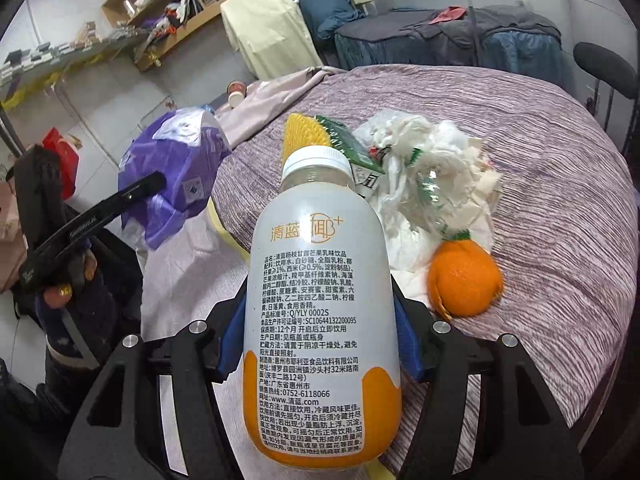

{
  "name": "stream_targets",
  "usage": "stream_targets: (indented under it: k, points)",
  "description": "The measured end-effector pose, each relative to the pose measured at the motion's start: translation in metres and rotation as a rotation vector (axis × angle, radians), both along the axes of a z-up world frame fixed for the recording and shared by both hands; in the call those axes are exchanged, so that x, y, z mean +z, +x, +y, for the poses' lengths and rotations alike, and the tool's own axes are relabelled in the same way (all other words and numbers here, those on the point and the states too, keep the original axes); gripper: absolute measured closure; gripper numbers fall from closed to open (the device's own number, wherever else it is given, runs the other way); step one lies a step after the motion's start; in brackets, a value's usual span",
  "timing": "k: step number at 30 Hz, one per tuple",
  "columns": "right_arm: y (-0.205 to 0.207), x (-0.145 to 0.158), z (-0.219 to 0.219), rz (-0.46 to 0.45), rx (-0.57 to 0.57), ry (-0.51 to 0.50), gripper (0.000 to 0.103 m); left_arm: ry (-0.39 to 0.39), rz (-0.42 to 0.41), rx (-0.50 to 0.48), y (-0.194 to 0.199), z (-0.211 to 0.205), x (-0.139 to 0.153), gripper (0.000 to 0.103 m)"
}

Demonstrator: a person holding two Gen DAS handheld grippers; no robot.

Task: Collect trash
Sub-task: 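Carry the packet and bottle to the brown bin and release both inside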

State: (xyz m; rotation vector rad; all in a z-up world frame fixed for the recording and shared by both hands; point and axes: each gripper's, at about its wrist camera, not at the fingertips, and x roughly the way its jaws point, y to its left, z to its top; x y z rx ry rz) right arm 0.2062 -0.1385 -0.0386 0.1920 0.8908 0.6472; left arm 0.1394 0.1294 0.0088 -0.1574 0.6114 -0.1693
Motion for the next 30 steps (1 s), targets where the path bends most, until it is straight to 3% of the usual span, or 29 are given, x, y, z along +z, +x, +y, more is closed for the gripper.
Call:
stream_targets:
  k: [15,24,30]
  points:
    - [-0.052,0.007,-0.128,-0.041,-0.307,0.088,0.041,-0.026,-0.027,-0.262,-0.016,-0.116,0.001,0.086]
    - [-0.074,-0.008,-0.220,-0.026,-0.558,0.044,0.041,-0.047,-0.002,-0.411,-0.011,-0.182,-0.005,0.086]
    - [-0.073,-0.039,-0.266,0.060,-0.677,-0.008,0.041,-0.052,0.013,-0.481,-0.008,-0.220,-0.010,0.086]
